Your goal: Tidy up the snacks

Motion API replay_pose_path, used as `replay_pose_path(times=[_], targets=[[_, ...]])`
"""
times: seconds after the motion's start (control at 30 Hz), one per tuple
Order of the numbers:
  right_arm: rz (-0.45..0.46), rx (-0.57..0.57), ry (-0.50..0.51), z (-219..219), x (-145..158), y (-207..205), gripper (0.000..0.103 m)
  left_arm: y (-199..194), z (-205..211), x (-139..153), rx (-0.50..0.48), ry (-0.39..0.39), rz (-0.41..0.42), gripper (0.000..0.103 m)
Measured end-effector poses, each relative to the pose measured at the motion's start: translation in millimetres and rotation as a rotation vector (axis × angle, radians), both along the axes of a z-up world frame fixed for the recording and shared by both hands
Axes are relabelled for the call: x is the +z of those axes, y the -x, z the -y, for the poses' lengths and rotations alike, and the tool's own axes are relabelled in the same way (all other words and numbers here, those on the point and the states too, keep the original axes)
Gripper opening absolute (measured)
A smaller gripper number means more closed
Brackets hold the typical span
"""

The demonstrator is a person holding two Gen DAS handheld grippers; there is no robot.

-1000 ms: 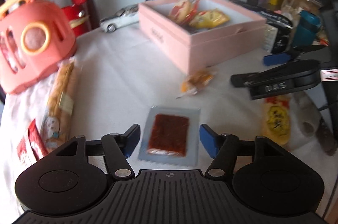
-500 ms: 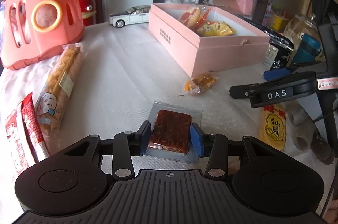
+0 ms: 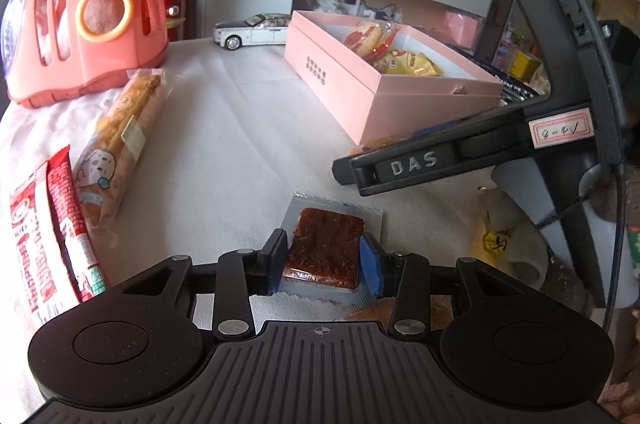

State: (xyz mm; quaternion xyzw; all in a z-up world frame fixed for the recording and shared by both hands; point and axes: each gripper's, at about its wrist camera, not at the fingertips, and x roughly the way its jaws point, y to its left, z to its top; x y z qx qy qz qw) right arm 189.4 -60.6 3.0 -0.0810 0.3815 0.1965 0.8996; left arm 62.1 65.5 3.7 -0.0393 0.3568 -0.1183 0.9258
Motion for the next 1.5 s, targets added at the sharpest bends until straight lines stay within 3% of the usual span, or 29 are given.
replay_pose_path(times=[0.13, 0.4, 0.63, 0.73, 0.83, 0.93, 1.0, 1.1, 1.23, 1.33, 1.43, 1.5], targets=[[-0.009, 0.049, -0.001, 6, 2, 8, 0.076, -1, -1, 0, 0.007, 0.012, -0.008, 0.045], [0.037, 0.059, 0.069, 63, 2, 33, 0.071, -1, 5, 1, 0.020, -0.022, -0.004, 0.045], [0.148, 0.021, 0.027, 111, 34, 60, 0.070, 3, 16, 11, 0.004, -0.043, 0.025, 0.044], [0.214, 0.020, -0.015, 124, 58, 72, 0.069, 9, 22, 38, 0.001, -0.057, 0.104, 0.044], [0.315, 0.023, -0.056, 137, 93, 78, 0.069, 7, 27, 91, -0.018, -0.031, 0.251, 0.044], [0.447, 0.005, -0.078, 140, 143, 70, 0.069, -13, 41, 144, -0.041, -0.002, 0.379, 0.044], [0.488, -0.009, -0.110, 142, 173, 56, 0.070, -40, 52, 161, -0.050, 0.045, 0.403, 0.044], [0.484, -0.031, -0.142, 142, 200, 24, 0.070, -95, 61, 152, -0.022, 0.165, 0.291, 0.044], [0.429, -0.042, -0.147, 133, 203, -10, 0.070, -160, 69, 99, -0.019, 0.347, 0.089, 0.045], [0.382, -0.062, -0.122, 123, 191, -31, 0.070, -191, 75, 54, -0.004, 0.318, -0.054, 0.041], [0.305, -0.086, -0.117, 115, 174, -54, 0.070, -185, 66, 54, -0.002, 0.326, 0.013, 0.041], [0.245, -0.102, -0.126, 113, 161, -71, 0.079, -174, 47, 68, 0.035, 0.343, 0.079, 0.041]])
